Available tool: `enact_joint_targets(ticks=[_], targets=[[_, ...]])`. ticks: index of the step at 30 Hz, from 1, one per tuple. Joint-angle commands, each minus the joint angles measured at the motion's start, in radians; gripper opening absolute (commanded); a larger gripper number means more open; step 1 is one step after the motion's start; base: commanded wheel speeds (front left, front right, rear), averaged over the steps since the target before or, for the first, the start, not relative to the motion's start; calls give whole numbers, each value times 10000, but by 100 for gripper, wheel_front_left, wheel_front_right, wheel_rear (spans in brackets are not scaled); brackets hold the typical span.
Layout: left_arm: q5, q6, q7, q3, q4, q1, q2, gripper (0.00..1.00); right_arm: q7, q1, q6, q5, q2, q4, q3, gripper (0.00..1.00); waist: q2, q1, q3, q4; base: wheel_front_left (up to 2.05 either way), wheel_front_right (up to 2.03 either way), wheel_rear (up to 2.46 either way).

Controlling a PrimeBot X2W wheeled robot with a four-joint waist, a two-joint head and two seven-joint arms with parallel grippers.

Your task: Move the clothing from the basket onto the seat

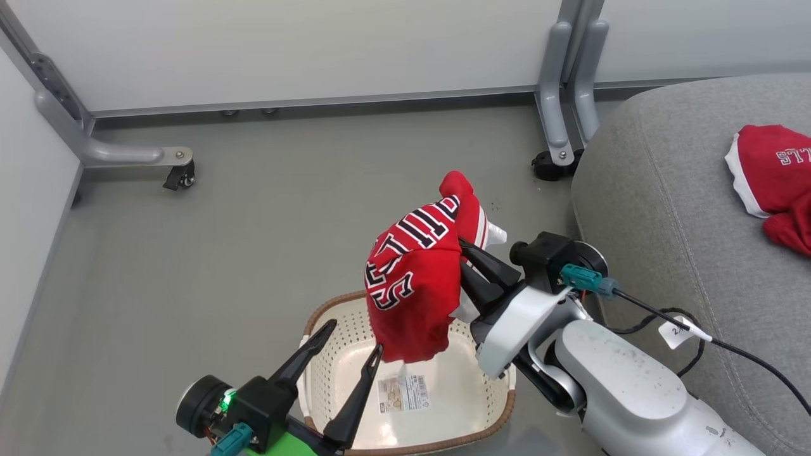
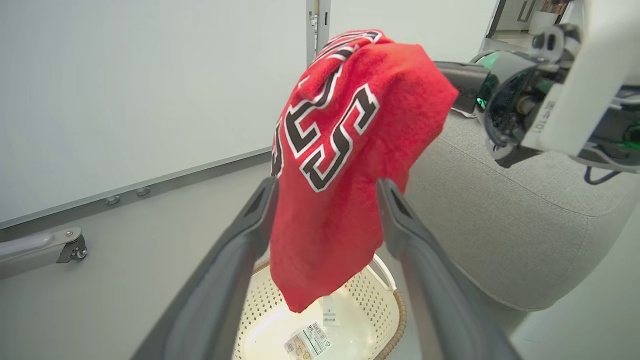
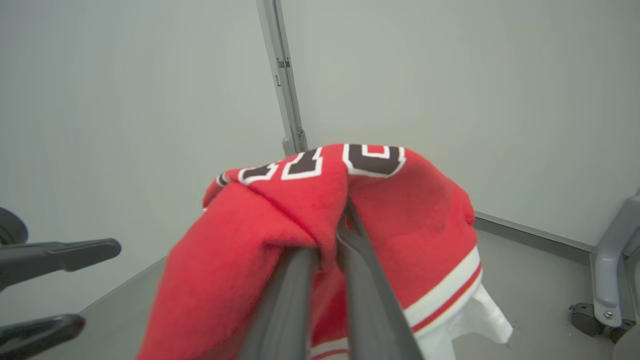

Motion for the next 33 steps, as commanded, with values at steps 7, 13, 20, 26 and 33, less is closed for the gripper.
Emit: enact_joint_targets(ticks=[7,13,20,26,33], targets=[[176,-81,-5,-175,-20,-139,114,100,-83,261,1,-188,119,26,-422,0,0,0,228,-528,0,0,0],[315,-136,135,-286,-197,-489,238,100,-155,259,1,-535,312,-74,-1104,0,0,0,652,-1439,0,0,0],[461,-115,378,-271,-483,-880,488,100,-218,512,1,-964,439,-353,-1972,0,0,0,1257,-2756,0,0,0],[596,-151,713,-305,-806,-1211,750,100,-271,923,1,-1293,495,-520,-3008,0,0,0,1760,-3945,0,0,0],[608,-177,991,-370,-1083,-1454,924,100,-262,1423,1,-1472,670,-745,-3985,0,0,0,2090,-4976,0,0,0]])
